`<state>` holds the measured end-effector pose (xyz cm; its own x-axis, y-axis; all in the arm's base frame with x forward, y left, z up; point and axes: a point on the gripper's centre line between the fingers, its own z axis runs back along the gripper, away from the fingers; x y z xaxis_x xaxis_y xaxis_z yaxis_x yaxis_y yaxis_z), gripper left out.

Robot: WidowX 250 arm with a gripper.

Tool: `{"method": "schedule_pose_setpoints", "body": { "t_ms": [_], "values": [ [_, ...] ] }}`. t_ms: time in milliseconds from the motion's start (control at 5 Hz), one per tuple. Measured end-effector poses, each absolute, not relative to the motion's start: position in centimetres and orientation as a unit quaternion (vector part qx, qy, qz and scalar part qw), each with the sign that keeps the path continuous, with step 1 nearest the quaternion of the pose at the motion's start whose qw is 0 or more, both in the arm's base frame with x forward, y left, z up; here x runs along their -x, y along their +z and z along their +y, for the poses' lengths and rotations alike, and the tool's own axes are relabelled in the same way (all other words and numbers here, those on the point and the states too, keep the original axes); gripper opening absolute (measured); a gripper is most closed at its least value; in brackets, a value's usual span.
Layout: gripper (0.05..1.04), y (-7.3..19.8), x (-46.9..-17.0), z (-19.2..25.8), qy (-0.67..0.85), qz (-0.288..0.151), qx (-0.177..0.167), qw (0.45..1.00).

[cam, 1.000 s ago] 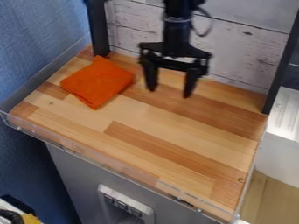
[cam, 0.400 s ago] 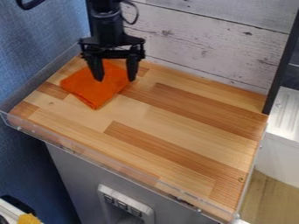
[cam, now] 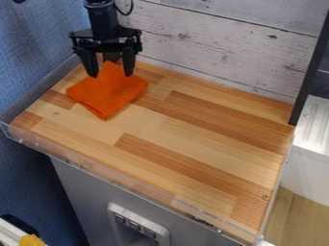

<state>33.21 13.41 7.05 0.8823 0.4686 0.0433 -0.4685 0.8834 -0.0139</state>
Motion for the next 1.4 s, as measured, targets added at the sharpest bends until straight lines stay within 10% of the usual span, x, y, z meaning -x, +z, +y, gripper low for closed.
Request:
{"method": "schedule_pose_setpoints", "body": {
  "t_ms": [200,800,1400],
  "values": [
    [0.943,6.9,-33.6,14.4,0.249,-0.014,-0.006,0.969],
    [0.15,5.0,-33.7,15.2,0.258,0.012,-0.017,0.966],
    [0.059,2.9,-34.9,14.9,0.261,0.016,0.004,0.965]
  ]
}}
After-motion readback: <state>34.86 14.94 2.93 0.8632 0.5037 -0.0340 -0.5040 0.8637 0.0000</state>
